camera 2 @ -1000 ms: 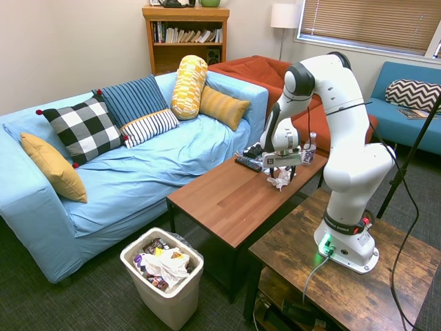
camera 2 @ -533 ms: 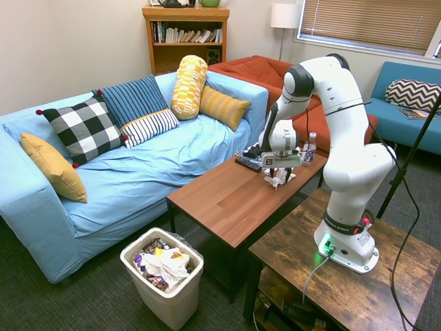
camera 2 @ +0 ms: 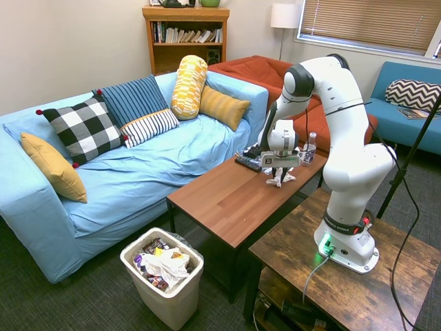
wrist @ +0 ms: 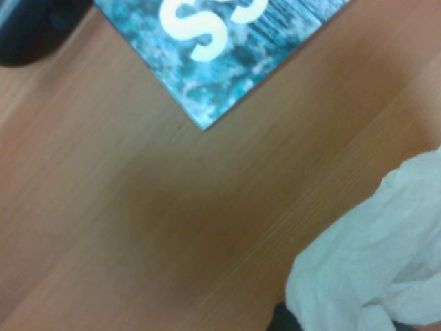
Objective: Throw the tissue in the trash bin
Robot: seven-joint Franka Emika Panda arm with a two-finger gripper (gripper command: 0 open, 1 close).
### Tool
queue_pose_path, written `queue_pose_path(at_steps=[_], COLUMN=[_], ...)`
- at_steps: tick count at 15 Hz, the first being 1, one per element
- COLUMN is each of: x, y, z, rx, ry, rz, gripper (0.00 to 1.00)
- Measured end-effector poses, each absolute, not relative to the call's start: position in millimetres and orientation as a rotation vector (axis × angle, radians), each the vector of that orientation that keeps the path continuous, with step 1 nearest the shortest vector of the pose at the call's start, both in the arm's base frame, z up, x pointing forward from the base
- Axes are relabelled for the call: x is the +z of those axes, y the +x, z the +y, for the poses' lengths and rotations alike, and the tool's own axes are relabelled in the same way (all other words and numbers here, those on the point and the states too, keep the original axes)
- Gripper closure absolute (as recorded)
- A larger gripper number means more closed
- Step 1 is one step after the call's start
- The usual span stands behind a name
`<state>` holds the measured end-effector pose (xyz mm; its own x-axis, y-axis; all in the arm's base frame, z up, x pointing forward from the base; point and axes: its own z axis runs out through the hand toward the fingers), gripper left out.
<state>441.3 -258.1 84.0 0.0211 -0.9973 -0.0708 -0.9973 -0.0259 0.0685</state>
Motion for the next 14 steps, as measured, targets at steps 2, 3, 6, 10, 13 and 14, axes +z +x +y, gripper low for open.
queue_pose_path(at_steps=[2, 3, 6, 10, 13, 14], x=[84.7, 85.8, 111.1, 189.5, 258.5, 279.3], y=[441.0, 441.8, 452.6, 474.7, 493.7, 498.5], z=[-259.4, -258.9, -253.8, -209.9, -130.8, -100.5], rx=[0.147, 0.141, 0.078, -0.067, -0.178, -0.209], ry=[-2.251, -2.255, -2.272, -2.351, -2.477, -2.522], rz=[2.176, 2.166, 2.104, 1.930, 1.774, 1.733], gripper=[1.00, 1.00, 1.00, 1.00, 1.00, 1.00])
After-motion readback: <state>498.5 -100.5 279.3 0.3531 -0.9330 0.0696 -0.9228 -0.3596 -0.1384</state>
